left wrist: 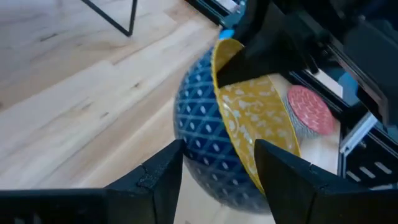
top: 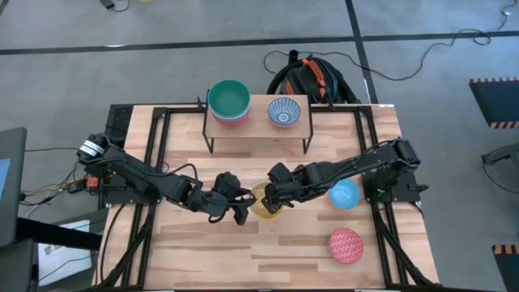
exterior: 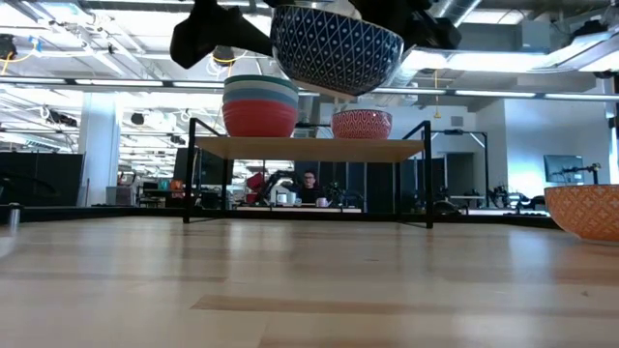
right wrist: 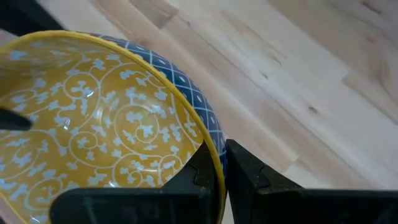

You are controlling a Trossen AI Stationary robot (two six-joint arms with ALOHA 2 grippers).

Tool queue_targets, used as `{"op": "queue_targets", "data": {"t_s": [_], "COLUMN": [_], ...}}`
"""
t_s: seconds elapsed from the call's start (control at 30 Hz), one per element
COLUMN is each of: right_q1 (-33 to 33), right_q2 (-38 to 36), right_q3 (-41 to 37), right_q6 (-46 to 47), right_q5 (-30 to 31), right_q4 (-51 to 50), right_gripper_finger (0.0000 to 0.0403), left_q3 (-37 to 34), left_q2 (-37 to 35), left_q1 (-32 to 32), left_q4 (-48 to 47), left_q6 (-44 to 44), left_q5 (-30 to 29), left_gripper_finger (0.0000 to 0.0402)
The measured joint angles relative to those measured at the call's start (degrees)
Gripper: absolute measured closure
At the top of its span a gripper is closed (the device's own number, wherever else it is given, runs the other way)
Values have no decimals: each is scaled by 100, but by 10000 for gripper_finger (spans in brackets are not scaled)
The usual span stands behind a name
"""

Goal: Place and stack bowls onto a shelf
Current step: Stack the yellow patterned bowl on top of the blue patterned bowl on the shelf

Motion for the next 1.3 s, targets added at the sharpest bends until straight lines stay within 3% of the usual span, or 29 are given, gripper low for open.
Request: {"op": "queue_targets", "data": {"t_s": [0.3,0.63,0.77,1.0,1.3], "right_q1": [54,111,120,161,104], "right_q2": [100,1030,1447,1971,2037], "right_q3": [26,28,36,17,17], "right_q6": [-37,566,502,548,548], "right_q5": [216,190,-123,-542,-726], "right_q4": [179,341,658,1355,1651], "right_gripper_finger": [361,358,357,355,345], "left_q3": [9,-7,-16,-281,-271], "left_q2": [6,848,1211,1455,1502], "left_q1": [288,313,223,-112,-200], "left_q4": [-275,-957,-1162,-1186,-1312], "left_q6": [-105,-804,-892,-1329,-1434], "left_q5": [94,498,759,991,1122], "left_gripper_finger": [221,221,227,272,346]}}
